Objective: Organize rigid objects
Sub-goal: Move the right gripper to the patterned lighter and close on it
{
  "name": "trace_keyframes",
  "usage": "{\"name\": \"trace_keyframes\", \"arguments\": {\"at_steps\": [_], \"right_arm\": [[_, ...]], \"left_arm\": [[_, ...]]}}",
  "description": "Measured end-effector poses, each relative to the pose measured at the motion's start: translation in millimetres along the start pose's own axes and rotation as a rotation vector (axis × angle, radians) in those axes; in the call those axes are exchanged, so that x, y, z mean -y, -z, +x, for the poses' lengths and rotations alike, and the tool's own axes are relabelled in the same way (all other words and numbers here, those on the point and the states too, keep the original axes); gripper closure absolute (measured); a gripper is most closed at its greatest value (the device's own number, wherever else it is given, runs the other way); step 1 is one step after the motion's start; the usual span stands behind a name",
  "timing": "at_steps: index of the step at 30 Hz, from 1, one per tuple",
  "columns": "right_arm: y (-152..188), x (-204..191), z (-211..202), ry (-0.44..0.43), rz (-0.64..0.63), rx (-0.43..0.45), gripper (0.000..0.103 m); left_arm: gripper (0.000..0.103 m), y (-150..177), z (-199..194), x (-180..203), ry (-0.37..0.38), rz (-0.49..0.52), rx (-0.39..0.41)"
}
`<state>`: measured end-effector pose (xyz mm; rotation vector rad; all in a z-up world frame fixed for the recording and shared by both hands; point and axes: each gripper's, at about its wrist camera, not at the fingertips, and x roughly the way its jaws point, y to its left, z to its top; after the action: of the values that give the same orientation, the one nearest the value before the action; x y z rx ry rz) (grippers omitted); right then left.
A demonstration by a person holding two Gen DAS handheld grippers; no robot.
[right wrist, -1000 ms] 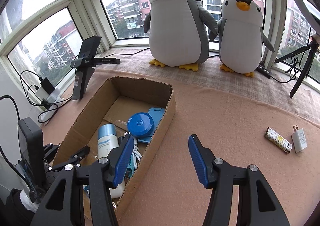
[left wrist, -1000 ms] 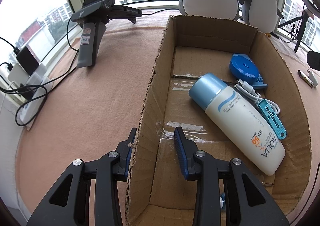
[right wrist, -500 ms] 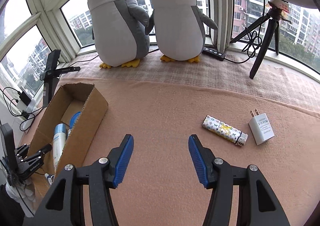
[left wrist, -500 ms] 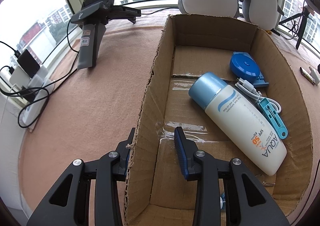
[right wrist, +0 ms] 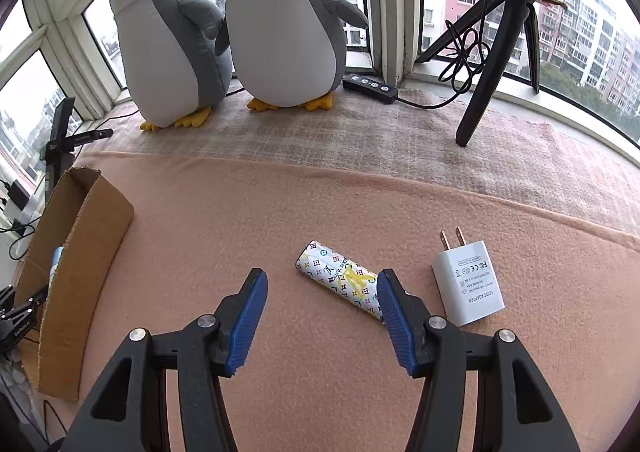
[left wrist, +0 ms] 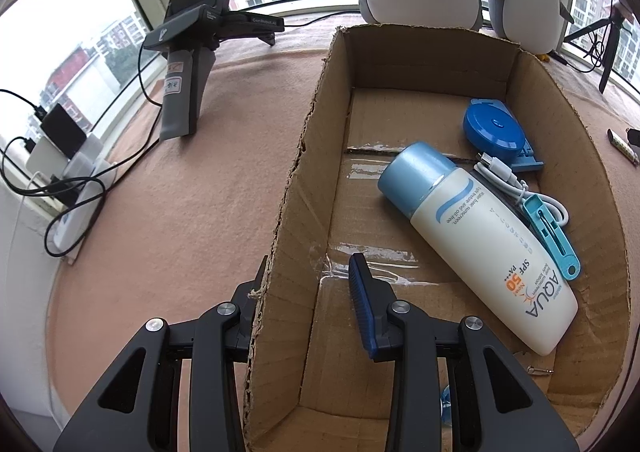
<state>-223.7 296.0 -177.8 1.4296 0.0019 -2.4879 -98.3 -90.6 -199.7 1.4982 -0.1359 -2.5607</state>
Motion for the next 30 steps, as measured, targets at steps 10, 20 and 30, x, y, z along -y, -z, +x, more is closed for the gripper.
{"name": "trace_keyframes", "arguments": {"at_steps": [10, 20, 30], "right_arm": [[-12.1, 8.2, 24.4, -0.023, -0.015, -0.053, 0.050], [0.9, 6.5, 22.6, -0.047, -0.007, -0.108, 0.054], [7.1, -13.1, 24.5, 0.040, -0.065, -0.122, 0.077]], "left_arm": [[0.069, 0.2, 0.5, 0.5, -0.003, -0.005, -0.003], [0.069, 0.6, 0.5, 1.0, -0.001, -0.006, -0.002], [0.069, 1.2, 0.1, 0.9, 0.004, -0.010, 0.002]]}}
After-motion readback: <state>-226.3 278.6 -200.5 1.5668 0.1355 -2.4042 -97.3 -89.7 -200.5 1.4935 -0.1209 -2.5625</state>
